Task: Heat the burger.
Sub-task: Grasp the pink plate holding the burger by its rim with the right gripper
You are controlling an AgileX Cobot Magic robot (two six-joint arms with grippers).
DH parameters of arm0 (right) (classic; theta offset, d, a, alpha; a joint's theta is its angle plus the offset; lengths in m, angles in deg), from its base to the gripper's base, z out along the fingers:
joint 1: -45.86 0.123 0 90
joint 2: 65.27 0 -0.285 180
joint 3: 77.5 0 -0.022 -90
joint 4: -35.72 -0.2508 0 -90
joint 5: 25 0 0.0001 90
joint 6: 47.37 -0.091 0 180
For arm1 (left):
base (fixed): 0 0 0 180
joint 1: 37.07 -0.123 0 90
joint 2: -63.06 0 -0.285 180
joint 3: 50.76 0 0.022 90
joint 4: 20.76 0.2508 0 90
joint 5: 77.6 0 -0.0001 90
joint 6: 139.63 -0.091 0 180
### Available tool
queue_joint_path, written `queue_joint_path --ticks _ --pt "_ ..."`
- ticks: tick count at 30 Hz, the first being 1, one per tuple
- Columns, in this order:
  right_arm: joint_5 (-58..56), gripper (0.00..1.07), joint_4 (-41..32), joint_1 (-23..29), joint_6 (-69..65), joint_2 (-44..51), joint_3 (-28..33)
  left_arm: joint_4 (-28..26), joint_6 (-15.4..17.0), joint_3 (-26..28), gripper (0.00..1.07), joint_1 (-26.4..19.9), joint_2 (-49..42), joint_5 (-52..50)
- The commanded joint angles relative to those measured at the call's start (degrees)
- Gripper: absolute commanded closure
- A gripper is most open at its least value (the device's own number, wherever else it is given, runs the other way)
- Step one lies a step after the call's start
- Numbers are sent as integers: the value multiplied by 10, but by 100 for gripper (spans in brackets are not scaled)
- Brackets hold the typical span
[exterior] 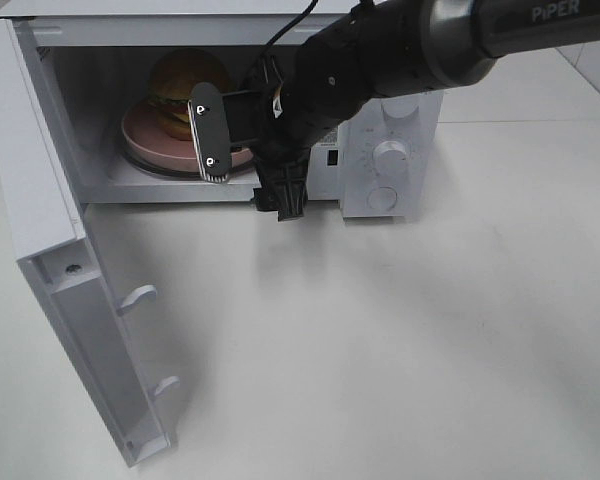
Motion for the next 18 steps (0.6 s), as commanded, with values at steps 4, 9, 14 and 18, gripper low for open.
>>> queue_joint_path --ticks 4,9,14,18 --pt "-11 18 -2 2 -19 -38 -59 0 1 -2 7 -1 -3 -4" --pt "-23 19 -22 2 -19 -68 -97 0 1 -2 7 -1 -3 -4" --pt "-21 20 -31 2 -18 -89 -120 0 1 -2 7 -1 -3 -4" --pt "-21 22 -45 2 -14 -112 -148 0 1 -2 7 -1 -3 -4"
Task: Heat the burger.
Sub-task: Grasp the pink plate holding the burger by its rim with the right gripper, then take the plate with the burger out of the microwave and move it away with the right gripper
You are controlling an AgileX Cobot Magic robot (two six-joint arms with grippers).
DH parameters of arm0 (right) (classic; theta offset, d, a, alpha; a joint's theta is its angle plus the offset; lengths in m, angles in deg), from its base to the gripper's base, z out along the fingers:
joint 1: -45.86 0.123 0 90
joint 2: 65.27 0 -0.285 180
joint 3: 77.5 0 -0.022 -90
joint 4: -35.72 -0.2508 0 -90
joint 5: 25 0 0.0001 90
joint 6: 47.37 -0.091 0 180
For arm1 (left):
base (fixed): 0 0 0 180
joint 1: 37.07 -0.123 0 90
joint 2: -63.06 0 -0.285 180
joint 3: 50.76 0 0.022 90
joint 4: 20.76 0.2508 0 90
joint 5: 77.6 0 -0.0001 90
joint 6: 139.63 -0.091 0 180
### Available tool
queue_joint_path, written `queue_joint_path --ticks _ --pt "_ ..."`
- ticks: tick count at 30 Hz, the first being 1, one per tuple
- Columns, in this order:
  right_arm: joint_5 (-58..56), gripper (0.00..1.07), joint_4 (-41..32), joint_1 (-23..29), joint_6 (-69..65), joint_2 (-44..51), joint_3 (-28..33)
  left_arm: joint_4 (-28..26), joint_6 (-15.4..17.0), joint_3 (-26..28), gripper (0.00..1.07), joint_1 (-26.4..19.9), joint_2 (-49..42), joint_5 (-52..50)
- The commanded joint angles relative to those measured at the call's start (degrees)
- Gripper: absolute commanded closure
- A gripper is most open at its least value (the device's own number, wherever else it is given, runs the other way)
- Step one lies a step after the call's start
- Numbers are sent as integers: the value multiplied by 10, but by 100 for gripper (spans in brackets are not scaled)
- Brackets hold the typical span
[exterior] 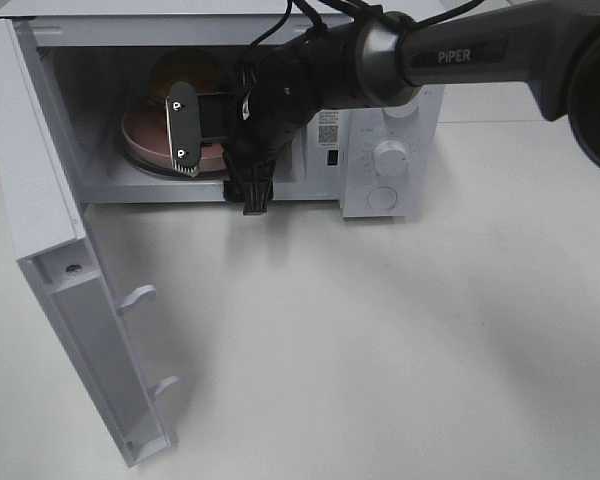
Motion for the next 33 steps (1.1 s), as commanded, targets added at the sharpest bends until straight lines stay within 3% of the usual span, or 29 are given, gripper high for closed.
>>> queue_joint_path --ticks 1,9,15,16,17,19,20,21,22,23,24,33 --pt "-3 23 -19 2 5 -17 -25 0 1 -2 7 -1 -3 -4" --pt "-2 28 -28 2 10 -42 -43 0 1 -2 7 -1 -3 -4" --pt "0 43 -30 2 10 -49 -46 0 1 -2 7 -1 -3 -4" --pt "0 52 -30 2 10 -49 -46 0 1 -2 7 -1 -3 -4" --pt "0 52 -30 2 10 -49 -46 0 1 -2 7 -1 -3 -4" --pt "0 74 -30 2 10 -48 -46 0 1 -2 7 -1 -3 -4" --pt "0 74 -30 2 10 -48 -46 0 1 -2 7 -1 -3 -4" --pt "-1 88 -30 2 10 -47 -46 0 1 -2 7 -1 -3 -4" --pt "-1 88 -30 2 10 -47 -46 0 1 -2 7 -1 -3 -4" --pt "1 100 -30 2 10 -47 -46 0 1 -2 7 -1 -3 -4" --pt "1 107 -30 2 10 -47 -46 0 1 -2 7 -1 -3 -4" --pt "-16 107 -30 9 36 -40 -46 0 1 -2 7 -1 -3 -4"
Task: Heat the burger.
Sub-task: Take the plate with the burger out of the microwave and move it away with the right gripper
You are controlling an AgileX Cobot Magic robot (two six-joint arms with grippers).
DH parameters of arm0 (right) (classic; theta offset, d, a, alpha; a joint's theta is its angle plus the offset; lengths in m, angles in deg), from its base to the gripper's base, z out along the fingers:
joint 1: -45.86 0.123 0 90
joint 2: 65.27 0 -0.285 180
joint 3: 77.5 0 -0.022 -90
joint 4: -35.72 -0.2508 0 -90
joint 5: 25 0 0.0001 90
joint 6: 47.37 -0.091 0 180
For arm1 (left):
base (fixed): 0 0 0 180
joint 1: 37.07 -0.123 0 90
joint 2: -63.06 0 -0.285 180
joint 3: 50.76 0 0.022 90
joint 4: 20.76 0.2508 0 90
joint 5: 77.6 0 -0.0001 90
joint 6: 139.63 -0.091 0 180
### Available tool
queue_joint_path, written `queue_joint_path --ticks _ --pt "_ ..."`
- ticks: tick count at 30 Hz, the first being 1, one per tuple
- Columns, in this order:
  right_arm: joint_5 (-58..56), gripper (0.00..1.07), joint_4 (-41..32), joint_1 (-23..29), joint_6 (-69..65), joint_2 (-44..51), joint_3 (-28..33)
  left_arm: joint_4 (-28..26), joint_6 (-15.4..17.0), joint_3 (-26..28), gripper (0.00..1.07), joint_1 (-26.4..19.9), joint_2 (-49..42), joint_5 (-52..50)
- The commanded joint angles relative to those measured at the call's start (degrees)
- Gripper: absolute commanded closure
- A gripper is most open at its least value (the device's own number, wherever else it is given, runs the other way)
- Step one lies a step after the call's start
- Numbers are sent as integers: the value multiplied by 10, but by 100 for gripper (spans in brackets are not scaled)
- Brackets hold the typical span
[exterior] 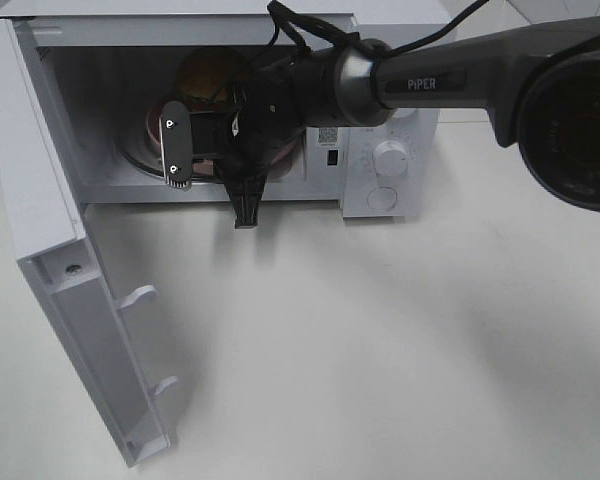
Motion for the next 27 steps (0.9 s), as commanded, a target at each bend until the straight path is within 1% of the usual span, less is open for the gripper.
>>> queue_joint_path --ticks 1,4,11,17,18,19,21,22,24,25,27 --pt "-4 107 -2 3 18 10 -3 0 1 -2 7 -1 -3 -4" --pt "-11 107 -5 10 19 11 -2 0 1 -2 7 -1 -3 -4" --pt "-77 107 -3 30 62 23 -2 0 1 -2 7 -1 -3 -4" --pt "-95 107 -1 37 81 35 2 0 1 -2 7 -1 -3 -4" --pt "-89 107 -1 37 93 50 16 0 1 -2 7 -1 -3 -4" --pt "-89 107 -1 37 93 50 16 0 1 -2 7 -1 -3 -4" --pt "-65 107 -1 37 121 77 57 0 1 -2 7 -1 -3 -4" --pt "-65 107 -1 37 121 77 57 0 1 -2 7 -1 -3 -4" --pt "-19 107 -1 37 133 116 116 0 1 -2 7 -1 -3 -4" --pt "-19 107 -1 37 133 116 116 0 1 -2 7 -1 -3 -4" --pt "15 107 2 37 133 143 159 0 1 -2 7 -1 -3 -4"
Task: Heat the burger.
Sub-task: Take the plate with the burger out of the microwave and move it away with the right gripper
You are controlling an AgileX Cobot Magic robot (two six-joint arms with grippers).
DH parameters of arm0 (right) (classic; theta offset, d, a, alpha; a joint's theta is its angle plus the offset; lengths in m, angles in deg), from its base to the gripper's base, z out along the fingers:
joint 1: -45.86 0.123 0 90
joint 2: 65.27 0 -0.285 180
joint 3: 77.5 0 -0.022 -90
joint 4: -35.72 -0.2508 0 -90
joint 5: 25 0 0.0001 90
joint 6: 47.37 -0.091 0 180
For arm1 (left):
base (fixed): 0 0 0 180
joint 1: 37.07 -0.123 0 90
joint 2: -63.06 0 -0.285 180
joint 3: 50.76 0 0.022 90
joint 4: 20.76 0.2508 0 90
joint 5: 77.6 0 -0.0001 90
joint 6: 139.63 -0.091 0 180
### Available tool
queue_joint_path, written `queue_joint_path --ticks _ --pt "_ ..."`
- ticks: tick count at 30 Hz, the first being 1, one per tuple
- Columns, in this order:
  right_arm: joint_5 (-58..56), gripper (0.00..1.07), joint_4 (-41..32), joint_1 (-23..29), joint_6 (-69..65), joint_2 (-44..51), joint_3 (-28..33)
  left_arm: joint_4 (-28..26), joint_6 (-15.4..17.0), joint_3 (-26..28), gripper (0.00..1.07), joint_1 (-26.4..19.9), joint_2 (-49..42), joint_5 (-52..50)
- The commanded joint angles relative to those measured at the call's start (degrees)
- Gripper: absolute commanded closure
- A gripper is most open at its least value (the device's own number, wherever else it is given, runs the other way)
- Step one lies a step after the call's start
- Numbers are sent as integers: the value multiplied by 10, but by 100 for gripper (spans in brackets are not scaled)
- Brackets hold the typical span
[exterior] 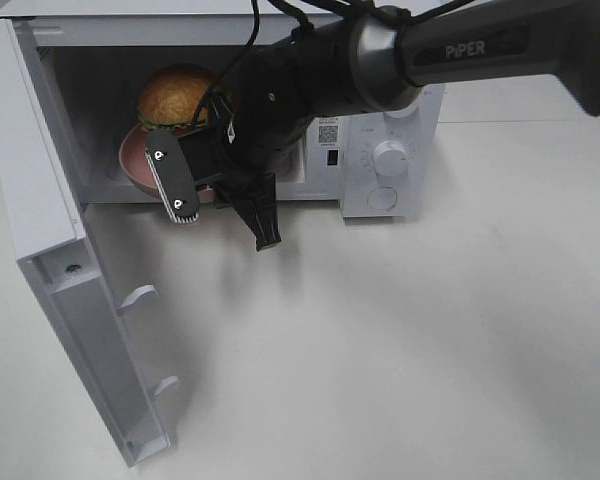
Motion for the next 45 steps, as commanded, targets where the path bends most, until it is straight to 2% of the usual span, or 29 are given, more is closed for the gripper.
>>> queue_joint_path --ticks 1,3,5,8,10,25,29,45 --pt "57 107 7 3 14 34 30 0 1 -2 7 -1 -3 -4" --pt "64 107 7 3 14 42 43 0 1 -2 7 -1 -3 -4" --pt "92 107 13 3 15 68 89 0 1 -2 7 -1 -3 -4" --pt "100 107 15 3 15 76 101 -1 1 -2 7 -1 -3 -4" --pt "127 107 19 3 15 105 151 -1 1 -2 7 -1 -3 -4" --pt "198 107 19 3 15 214 307 -1 1 -2 7 -1 -3 -4" --pt "217 107 19 3 15 258 368 -1 1 -2 7 -1 -3 -4" --pt "217 107 19 3 13 398 504 -1 1 -2 7 -1 -3 -4"
